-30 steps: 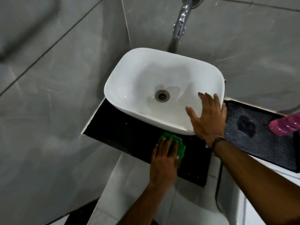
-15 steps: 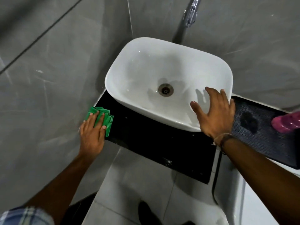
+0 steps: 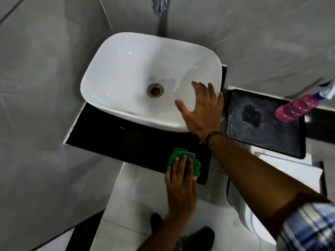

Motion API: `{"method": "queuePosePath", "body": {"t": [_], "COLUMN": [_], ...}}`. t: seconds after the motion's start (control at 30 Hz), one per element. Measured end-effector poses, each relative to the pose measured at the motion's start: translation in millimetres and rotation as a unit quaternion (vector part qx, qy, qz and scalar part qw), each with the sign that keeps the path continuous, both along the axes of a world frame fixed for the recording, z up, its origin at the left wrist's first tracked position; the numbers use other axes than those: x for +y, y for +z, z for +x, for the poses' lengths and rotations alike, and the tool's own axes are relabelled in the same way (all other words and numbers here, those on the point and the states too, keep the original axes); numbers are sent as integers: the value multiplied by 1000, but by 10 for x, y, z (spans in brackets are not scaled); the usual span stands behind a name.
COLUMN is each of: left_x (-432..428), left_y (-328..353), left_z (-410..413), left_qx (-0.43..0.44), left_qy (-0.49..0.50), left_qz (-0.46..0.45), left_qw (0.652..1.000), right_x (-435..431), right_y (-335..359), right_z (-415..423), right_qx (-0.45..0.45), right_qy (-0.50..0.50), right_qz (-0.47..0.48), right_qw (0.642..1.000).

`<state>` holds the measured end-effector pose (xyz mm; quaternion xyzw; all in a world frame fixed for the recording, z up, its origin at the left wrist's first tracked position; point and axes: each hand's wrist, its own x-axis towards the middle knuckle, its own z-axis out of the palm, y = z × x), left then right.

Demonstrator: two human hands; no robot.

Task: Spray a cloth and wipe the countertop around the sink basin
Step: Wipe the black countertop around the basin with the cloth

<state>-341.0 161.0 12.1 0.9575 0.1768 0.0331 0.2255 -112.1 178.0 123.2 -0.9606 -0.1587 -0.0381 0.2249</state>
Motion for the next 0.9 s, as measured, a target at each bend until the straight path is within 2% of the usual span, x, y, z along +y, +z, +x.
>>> {"method": "queuePosePath", "body": {"t": [0.2,0.27,0.43,0.57,0.7,0.9], "left_x": [-572,-545,-155,755,2050,3543], "left_y": [101,80,-36,-11,54,179], "left_z": [168,175,94,36,-91,195], "left_qx": [49,49,20,0,-47,-5], "left_qy": [-25,-32,-132,-91,-12,110], "left_qz": [-8,1,28,9,53,81], "left_qw": [998,998,991,996,997,991], "right_x": [-2,11,-81,-70,-21,-8], "right_y": [-3,10,6,-22,-51,-35], "right_z": [3,0,12,31,25,33], "right_qx": [7,11,10,-12,-20,-18], "right_qy": [4,7,15,13,13,12], "right_qz": [7,8,2,9,7,9], "right_qw": [1000,1000,1000,1000,1000,1000]}}
